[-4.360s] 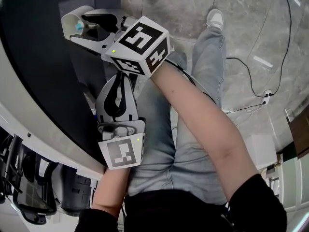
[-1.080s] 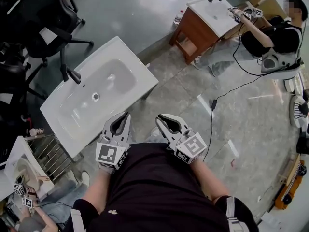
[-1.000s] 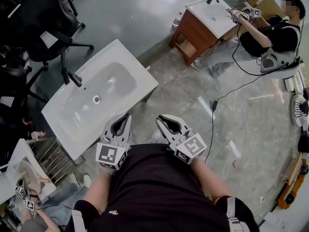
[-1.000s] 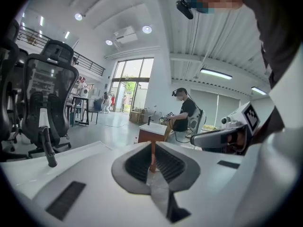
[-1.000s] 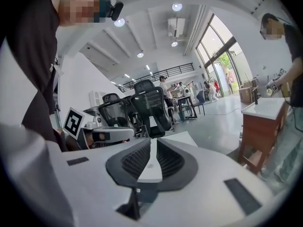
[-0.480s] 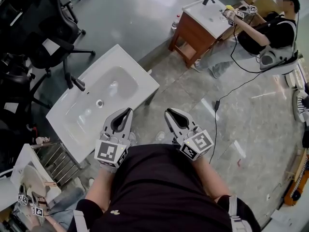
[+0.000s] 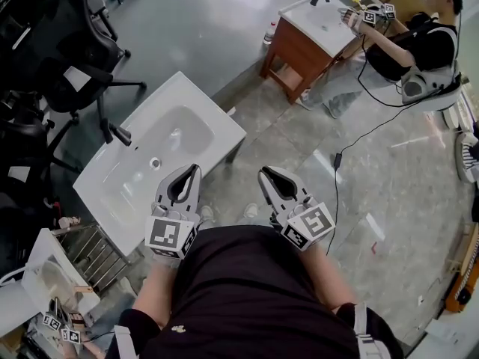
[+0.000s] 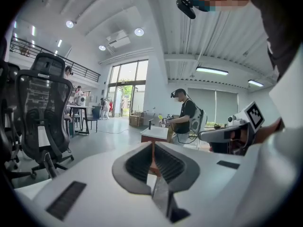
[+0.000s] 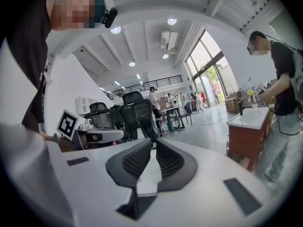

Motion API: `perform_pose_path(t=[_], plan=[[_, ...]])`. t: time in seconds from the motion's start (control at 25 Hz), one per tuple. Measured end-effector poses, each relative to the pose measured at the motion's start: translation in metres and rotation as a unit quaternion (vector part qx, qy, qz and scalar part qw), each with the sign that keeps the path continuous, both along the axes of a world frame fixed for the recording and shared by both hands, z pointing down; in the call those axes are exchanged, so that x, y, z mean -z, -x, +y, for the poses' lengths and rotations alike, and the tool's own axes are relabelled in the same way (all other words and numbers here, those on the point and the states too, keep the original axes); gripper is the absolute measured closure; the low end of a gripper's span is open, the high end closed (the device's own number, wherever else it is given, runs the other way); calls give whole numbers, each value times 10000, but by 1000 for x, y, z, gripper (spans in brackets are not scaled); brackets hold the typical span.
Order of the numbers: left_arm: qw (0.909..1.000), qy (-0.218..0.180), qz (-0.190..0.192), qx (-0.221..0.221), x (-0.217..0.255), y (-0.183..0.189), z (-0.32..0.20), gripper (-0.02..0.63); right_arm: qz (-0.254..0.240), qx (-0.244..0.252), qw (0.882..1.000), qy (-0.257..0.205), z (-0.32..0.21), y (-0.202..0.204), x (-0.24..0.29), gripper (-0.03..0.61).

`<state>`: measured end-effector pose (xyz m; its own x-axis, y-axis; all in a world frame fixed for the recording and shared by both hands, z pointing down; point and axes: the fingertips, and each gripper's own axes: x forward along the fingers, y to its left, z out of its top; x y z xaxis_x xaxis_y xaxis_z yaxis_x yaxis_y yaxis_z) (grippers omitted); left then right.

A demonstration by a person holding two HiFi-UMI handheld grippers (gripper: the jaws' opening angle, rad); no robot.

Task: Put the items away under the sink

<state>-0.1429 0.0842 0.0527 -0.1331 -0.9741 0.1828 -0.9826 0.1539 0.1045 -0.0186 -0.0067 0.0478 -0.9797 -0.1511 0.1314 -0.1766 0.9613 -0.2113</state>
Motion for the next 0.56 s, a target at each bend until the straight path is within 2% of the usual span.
perform_pose_path(t=[0.32,0.56], plan=[[9998,-94,-179,2,9,9,-10,583,-18,-55,10000,-55,-1,1,0,525],[9998,-86,-184,-35,9,8,-16,583,-96,4,9999,73,0,1,0,525]])
